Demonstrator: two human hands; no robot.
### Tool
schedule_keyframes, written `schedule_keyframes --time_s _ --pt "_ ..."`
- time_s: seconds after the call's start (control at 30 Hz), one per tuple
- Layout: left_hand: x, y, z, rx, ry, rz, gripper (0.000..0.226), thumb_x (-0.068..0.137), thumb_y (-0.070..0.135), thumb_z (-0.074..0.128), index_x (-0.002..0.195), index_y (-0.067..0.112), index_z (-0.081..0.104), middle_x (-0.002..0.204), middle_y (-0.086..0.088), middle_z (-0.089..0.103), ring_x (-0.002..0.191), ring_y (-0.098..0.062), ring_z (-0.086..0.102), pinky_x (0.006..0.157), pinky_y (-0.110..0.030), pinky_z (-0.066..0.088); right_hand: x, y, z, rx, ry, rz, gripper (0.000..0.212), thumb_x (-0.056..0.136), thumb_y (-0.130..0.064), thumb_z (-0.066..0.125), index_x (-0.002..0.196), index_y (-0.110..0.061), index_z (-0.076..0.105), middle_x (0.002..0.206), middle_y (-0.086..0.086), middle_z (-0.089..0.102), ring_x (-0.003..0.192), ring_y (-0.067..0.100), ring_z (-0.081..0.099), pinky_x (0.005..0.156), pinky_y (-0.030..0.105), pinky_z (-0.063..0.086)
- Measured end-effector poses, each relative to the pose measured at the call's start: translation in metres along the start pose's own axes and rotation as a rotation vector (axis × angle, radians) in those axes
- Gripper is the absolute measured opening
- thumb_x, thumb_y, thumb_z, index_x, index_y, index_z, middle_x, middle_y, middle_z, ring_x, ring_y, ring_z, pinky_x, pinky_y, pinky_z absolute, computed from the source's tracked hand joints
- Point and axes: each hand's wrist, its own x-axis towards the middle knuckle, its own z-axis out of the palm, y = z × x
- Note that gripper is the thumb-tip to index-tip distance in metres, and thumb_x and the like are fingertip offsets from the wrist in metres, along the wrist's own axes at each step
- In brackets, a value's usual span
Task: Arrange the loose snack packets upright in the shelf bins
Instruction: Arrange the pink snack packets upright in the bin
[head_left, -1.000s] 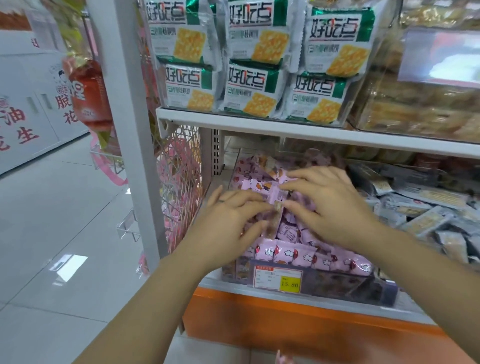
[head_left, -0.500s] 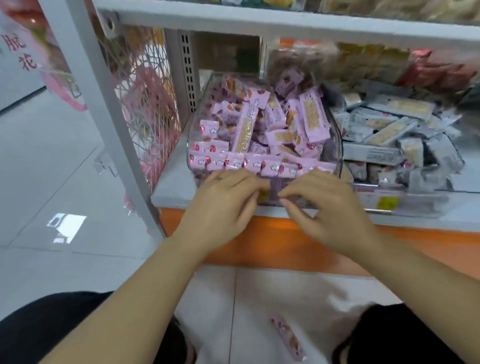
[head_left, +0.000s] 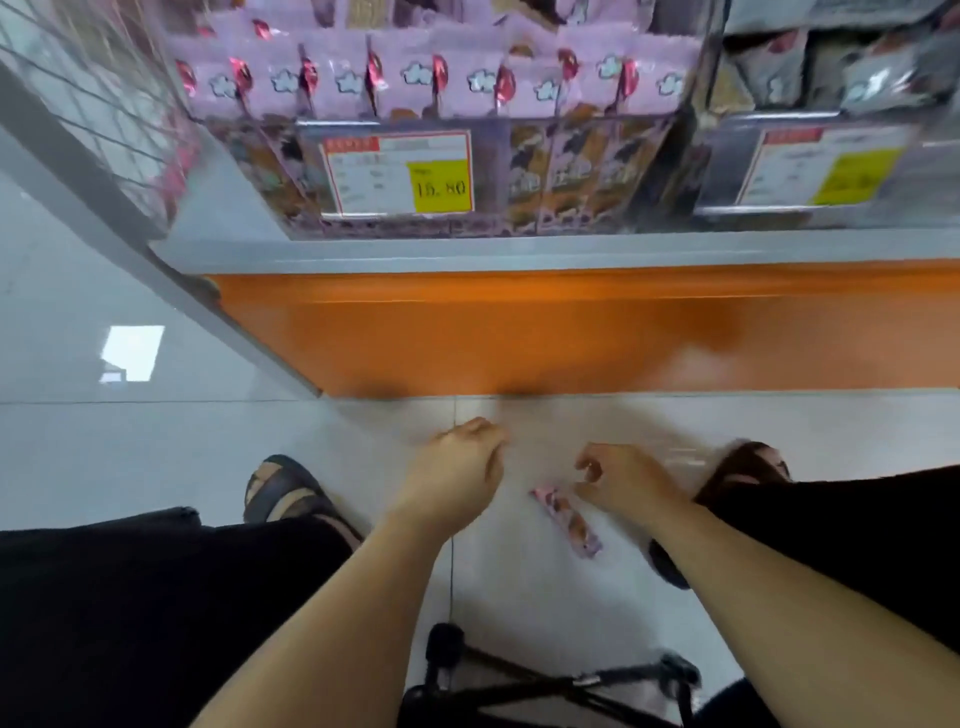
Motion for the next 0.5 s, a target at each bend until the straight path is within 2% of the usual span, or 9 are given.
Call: schedule_keyframes --time_s 0.1,0.17,0.27,0.37,0.43,0.5 --pt "0.004 -0.008 0.014 0.0 -0.073 -0.046 0.033 0.096 0.018 0.041 0.122 0.021 0.061 0.123 0.001 0.06 0.106 -0.023 0.059 0.089 -0.031 0.044 0.016 0.011 0.027 -0.028 -0.153 0.127 0.042 0.083 -0.038 0.066 0.117 -0.016 0.055 0.115 0.006 0.06 0.099 0.023 0.059 0.084 0.032 0.049" --pt "0.007 -0.011 0.018 -0.015 -0.06 -0.072 0.032 0.096 0.014 0.044 0.122 0.022 0.061 0.125 0.003 0.059 0.106 -0.019 0.058 0.089 -0.03 0.043 0.024 0.01 0.04 -0.06 -0.202 0.168 0.046 0.083 -0.036 0.064 0.119 -0.011 0.053 0.114 0.011 0.06 0.098 0.028 0.061 0.084 0.036 0.052" --pt "0.009 -0.014 0.024 -0.035 -0.074 -0.099 0.031 0.096 0.015 0.046 0.121 0.023 0.062 0.124 0.006 0.059 0.104 -0.017 0.059 0.09 -0.029 0.045 0.03 0.008 0.058 -0.101 -0.224 0.18 0.038 0.08 -0.032 0.062 0.111 -0.012 0.052 0.104 0.011 0.064 0.088 0.029 0.065 0.074 0.033 0.053" --pt "0.008 -0.017 0.028 -0.058 -0.087 -0.106 0.03 0.095 0.014 0.047 0.12 0.022 0.063 0.12 0.004 0.061 0.098 -0.017 0.062 0.086 -0.03 0.047 0.034 0.007 0.069 -0.15 -0.203 0.181 0.024 0.085 -0.031 0.056 0.104 -0.015 0.058 0.102 0.009 0.066 0.09 0.028 0.066 0.071 0.028 0.047" --pt "0.01 -0.017 0.029 -0.065 -0.091 -0.111 0.03 0.095 0.014 0.048 0.119 0.021 0.063 0.118 0.004 0.062 0.097 -0.017 0.062 0.085 -0.03 0.048 0.037 0.008 0.069 -0.134 -0.197 0.187 0.014 0.087 -0.029 0.053 0.087 -0.017 0.059 0.096 0.01 0.068 0.086 0.028 0.067 0.071 0.028 0.05" --pt "0.012 -0.017 0.029 -0.068 -0.107 -0.123 0.03 0.094 0.014 0.047 0.12 0.022 0.062 0.118 0.004 0.062 0.097 -0.016 0.062 0.085 -0.031 0.049 0.037 0.007 0.062 -0.114 -0.195 0.178 0.014 0.084 -0.03 0.056 0.075 -0.019 0.055 0.081 0.007 0.067 0.075 0.025 0.067 0.061 0.024 0.047"
